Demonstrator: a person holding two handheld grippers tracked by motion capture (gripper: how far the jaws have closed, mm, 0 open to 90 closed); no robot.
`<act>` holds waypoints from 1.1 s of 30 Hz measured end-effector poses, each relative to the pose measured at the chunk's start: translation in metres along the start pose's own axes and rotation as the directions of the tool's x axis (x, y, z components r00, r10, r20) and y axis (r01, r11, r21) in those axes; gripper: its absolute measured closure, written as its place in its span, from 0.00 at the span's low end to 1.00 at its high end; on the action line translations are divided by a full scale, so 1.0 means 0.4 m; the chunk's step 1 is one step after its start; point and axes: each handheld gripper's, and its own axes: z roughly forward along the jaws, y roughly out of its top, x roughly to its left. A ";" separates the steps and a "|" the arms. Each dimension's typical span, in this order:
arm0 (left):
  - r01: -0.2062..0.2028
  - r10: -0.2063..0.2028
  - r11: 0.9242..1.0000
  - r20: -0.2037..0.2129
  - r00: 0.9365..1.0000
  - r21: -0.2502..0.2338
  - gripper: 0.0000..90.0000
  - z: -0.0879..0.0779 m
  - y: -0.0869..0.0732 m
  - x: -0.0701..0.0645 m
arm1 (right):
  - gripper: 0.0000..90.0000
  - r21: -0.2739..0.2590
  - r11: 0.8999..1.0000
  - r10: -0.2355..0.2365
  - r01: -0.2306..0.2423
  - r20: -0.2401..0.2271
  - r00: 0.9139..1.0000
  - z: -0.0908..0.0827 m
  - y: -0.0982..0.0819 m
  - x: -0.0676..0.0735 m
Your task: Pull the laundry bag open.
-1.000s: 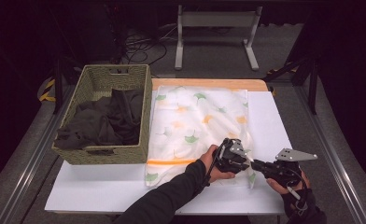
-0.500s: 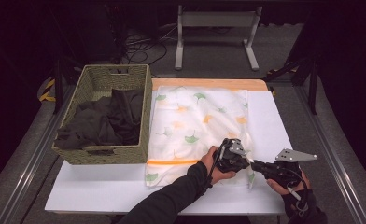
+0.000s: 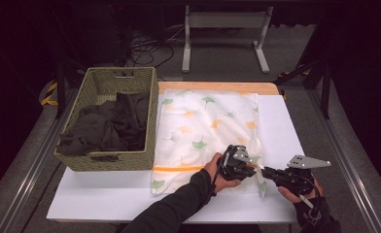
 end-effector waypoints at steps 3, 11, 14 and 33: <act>-0.005 0.005 1.000 0.003 1.000 -0.004 0.93 -0.005 -0.003 -0.001 | 0.93 0.003 1.000 0.001 -0.001 -0.003 1.000 -0.001 0.000 0.001; -0.017 0.017 1.000 0.013 1.000 0.009 0.86 0.000 -0.004 -0.002 | 0.93 0.004 1.000 0.001 -0.001 -0.009 1.000 0.000 0.001 0.003; -0.019 0.019 1.000 0.017 1.000 0.000 0.82 0.003 -0.003 -0.005 | 0.93 0.004 1.000 0.000 0.000 -0.010 1.000 0.000 0.001 0.003; -0.010 0.012 0.998 0.030 0.999 -0.062 0.81 0.000 0.004 0.008 | 0.93 0.006 1.000 0.003 -0.002 -0.017 1.000 0.001 0.000 0.004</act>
